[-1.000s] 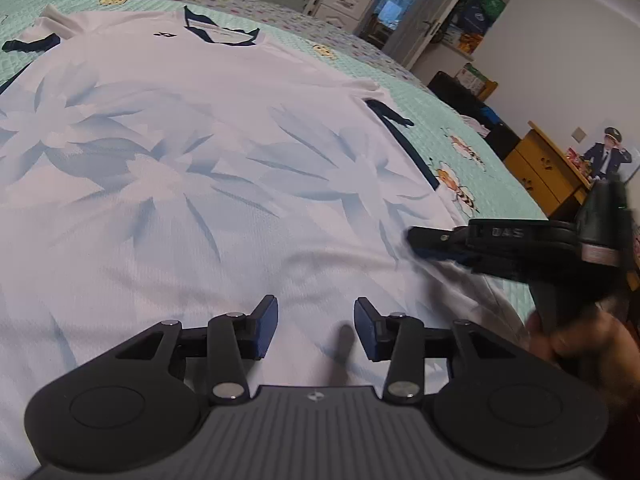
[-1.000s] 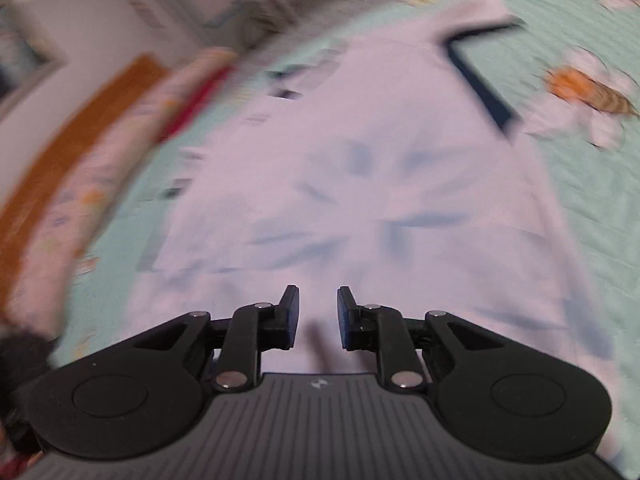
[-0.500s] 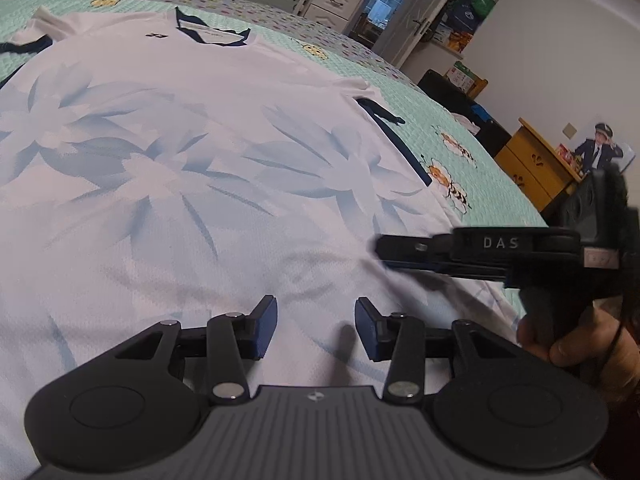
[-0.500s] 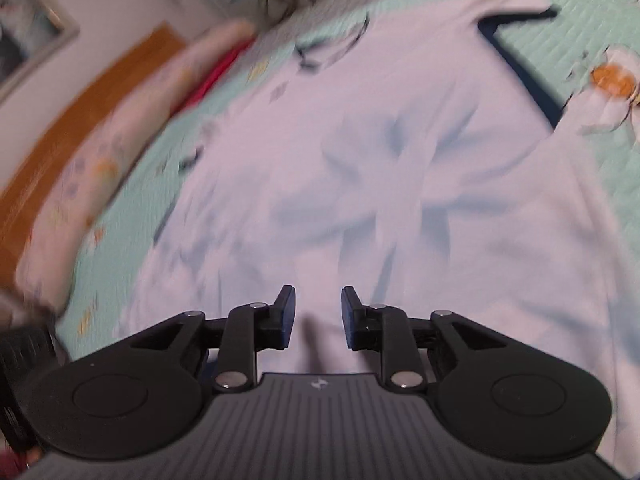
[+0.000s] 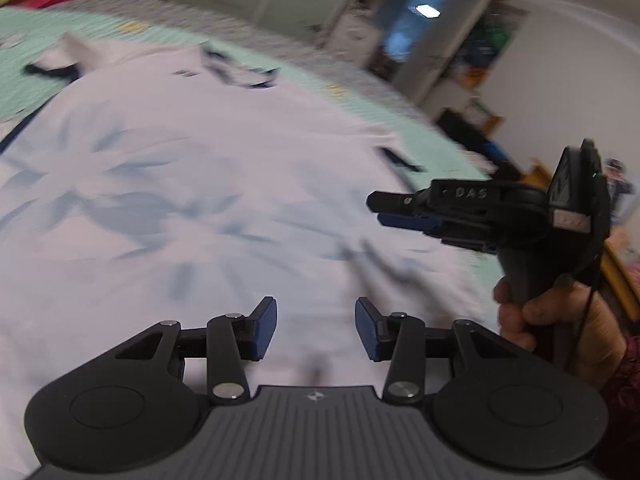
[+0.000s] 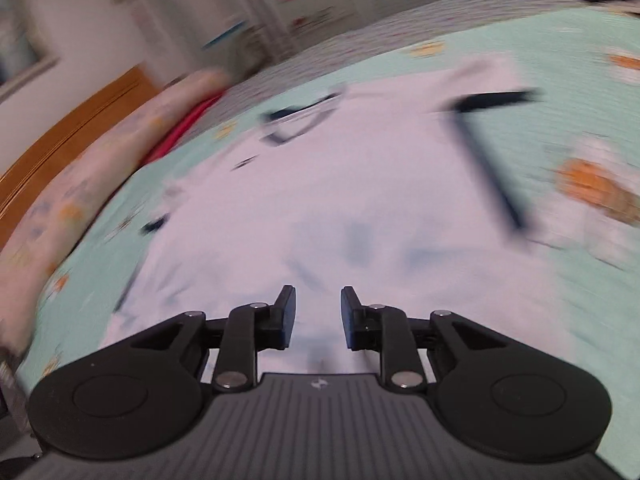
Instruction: Fold clothes
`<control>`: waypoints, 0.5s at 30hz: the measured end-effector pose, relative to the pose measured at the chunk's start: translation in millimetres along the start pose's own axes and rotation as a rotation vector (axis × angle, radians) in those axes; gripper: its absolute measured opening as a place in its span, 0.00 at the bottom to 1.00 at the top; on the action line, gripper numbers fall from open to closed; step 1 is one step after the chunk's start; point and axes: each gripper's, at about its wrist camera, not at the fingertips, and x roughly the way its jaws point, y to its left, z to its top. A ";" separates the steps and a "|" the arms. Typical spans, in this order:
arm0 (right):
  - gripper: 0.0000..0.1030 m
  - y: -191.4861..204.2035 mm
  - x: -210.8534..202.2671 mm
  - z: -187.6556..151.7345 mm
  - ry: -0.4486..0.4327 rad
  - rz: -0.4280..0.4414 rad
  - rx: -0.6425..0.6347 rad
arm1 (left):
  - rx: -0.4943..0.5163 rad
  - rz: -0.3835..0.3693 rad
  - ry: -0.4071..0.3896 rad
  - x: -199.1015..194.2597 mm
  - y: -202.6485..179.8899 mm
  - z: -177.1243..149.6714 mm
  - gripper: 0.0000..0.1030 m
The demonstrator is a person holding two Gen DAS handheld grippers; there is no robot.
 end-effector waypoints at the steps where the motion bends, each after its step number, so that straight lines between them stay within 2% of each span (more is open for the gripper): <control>1: 0.24 -3.1 9.0 3.0 0.017 -0.013 -0.006 | -0.017 0.023 0.000 1.3 5.3 2.5 0.45; 3: 0.24 -9.2 27.1 9.0 0.050 -0.039 -0.017 | -0.040 0.015 0.006 1.6 13.5 -0.4 0.45; 4: 0.22 -19.4 28.4 10.0 0.038 -0.114 -0.023 | -0.052 0.010 0.009 1.7 17.5 -2.0 0.45; 6: 0.04 -53.6 16.2 9.8 -0.017 -0.261 0.031 | -0.048 0.004 0.013 1.4 20.6 -4.7 0.45; 7: 0.00 -69.4 5.3 10.1 -0.039 -0.295 0.090 | -0.031 0.003 0.013 1.0 19.2 -5.9 0.45; 9: 0.02 -82.7 -13.6 12.0 -0.079 -0.335 0.153 | -0.007 -0.005 0.020 0.7 16.8 -6.3 0.45; 11: 0.19 -78.7 -19.3 17.6 -0.111 -0.277 0.164 | -0.017 -0.032 0.027 -0.8 15.5 -1.2 0.45; 12: 0.23 -71.7 -14.8 21.6 -0.112 -0.229 0.157 | -0.023 -0.046 0.024 -1.9 14.0 2.2 0.45; 15: 0.26 -44.7 9.2 34.9 -0.089 -0.082 0.110 | -0.037 -0.078 0.014 -3.4 9.2 14.4 0.45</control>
